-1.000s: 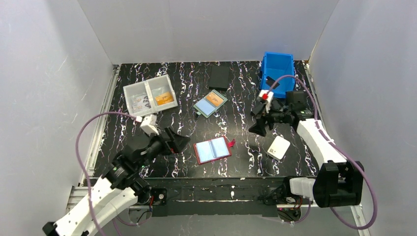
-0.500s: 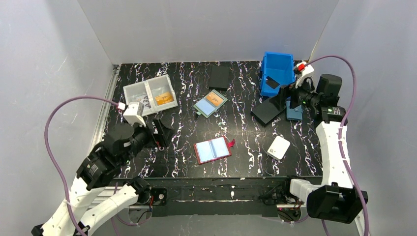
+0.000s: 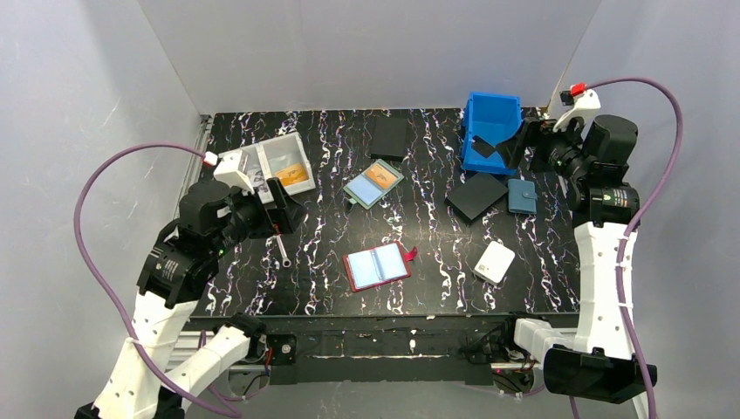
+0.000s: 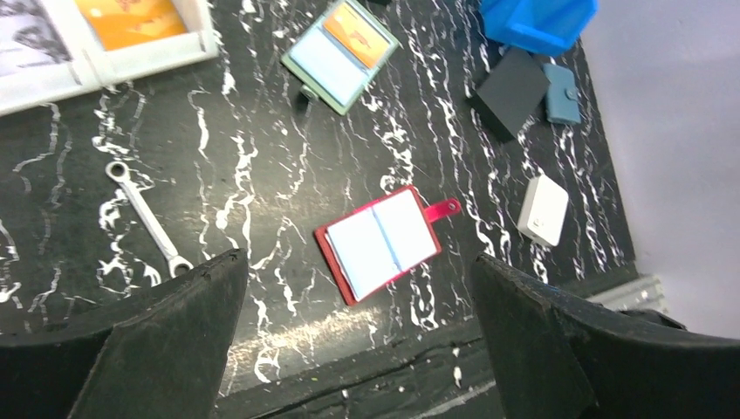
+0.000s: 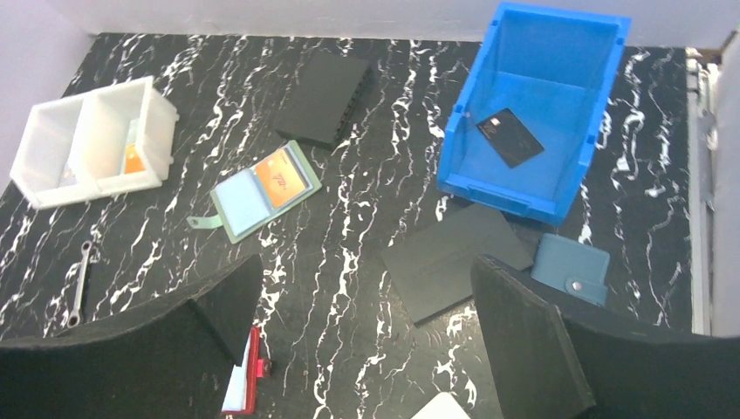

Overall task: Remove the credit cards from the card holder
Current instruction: Reset both arms

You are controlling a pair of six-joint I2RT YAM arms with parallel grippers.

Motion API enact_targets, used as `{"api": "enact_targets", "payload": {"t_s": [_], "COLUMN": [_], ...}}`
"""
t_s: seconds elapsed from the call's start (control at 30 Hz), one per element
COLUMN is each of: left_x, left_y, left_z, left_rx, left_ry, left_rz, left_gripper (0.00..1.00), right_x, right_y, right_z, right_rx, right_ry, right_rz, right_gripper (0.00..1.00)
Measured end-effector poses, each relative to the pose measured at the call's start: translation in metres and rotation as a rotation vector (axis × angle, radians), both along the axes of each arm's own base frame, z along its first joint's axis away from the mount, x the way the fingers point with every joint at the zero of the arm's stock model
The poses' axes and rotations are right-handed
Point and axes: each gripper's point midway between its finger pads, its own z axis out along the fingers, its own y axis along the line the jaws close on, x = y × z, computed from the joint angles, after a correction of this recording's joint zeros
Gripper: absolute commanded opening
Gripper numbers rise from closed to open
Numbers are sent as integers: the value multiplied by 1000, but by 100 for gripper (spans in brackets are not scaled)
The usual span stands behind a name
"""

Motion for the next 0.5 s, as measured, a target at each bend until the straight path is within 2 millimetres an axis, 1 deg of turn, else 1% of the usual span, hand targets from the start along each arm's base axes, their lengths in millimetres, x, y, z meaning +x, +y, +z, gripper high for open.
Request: {"api": "enact_targets", "payload": {"t_s": [0.13,0.3,0.5], "left_x": [-3,-7,-10], "left_y": [-9,-15,-18], "left_z": [2,14,16], "left_rx": [-32,-67,-84], "left_ry": [19,4,8], "left_rz": [-40,-72,-91], "left_gripper": [98,98,98], "right_x": [0,-7,-17], "right_y": [-9,-16,-21], "right_z": [0,-2,7], "right_rx": [12,2,-12], "right_ry": [23,39,8], "right_rz": [-72,-123,-157], "right_gripper": [98,99,98]}}
